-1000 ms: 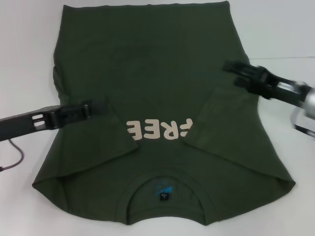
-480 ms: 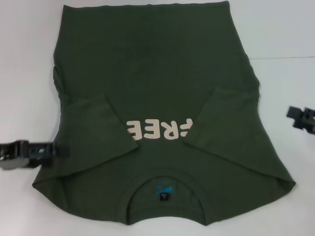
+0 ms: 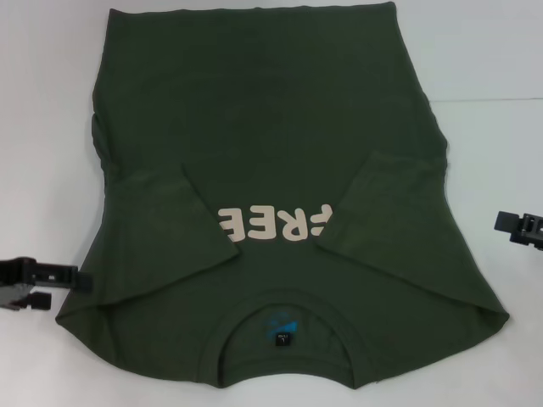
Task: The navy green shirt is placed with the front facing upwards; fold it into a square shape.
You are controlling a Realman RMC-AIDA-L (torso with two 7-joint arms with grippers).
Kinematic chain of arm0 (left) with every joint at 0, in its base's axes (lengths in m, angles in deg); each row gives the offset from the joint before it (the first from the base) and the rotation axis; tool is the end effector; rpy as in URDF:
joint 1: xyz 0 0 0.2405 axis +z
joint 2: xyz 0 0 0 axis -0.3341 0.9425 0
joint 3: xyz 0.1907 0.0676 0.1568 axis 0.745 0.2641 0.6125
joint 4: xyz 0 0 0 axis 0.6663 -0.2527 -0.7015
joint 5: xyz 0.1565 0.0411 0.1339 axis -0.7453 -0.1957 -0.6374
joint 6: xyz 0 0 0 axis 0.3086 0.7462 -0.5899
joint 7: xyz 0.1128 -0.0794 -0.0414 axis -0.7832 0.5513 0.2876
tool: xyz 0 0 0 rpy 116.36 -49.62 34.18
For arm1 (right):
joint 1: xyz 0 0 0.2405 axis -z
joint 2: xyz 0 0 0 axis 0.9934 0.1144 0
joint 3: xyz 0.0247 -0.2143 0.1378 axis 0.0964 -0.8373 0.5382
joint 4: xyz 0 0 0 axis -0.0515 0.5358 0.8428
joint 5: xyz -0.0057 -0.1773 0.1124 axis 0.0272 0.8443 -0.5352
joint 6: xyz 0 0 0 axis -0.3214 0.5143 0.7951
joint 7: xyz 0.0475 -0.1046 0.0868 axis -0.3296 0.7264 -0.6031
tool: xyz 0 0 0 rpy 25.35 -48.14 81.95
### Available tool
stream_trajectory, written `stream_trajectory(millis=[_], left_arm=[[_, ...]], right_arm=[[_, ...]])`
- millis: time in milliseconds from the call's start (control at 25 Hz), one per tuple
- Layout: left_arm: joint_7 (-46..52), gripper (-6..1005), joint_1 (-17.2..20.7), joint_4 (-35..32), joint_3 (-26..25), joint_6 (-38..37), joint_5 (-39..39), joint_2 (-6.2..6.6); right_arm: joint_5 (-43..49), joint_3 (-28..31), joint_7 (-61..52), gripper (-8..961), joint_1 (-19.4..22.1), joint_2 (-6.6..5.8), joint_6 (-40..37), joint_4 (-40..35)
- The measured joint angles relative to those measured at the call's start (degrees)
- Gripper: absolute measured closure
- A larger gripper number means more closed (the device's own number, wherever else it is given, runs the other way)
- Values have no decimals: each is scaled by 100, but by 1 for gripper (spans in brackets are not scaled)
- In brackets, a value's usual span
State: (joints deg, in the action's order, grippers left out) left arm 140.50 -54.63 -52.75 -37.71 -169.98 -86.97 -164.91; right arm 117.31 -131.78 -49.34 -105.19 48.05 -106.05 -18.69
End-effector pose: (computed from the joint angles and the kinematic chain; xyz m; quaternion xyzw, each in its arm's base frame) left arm -0.3184 0.3311 0.0811 -0.7373 -0.6622 -0.0489 0.1243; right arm 0.3548 0.3057 0.0750 -0.7446 0.5775 0.2959 0.1565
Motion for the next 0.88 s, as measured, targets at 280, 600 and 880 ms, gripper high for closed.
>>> stream_trajectory(millis=[280, 600, 880], left_arm=[[7, 61, 2, 255, 80, 124, -155, -31], [-58, 62, -40, 357, 87, 224, -125, -142], [25, 191, -43, 460, 202, 505, -165, -177]], right_arm=[[27, 31, 2, 54, -16, 19, 60, -5], [27, 5, 3, 54, -66, 35, 117, -13], [88, -19, -3, 53, -108, 37, 122, -13]])
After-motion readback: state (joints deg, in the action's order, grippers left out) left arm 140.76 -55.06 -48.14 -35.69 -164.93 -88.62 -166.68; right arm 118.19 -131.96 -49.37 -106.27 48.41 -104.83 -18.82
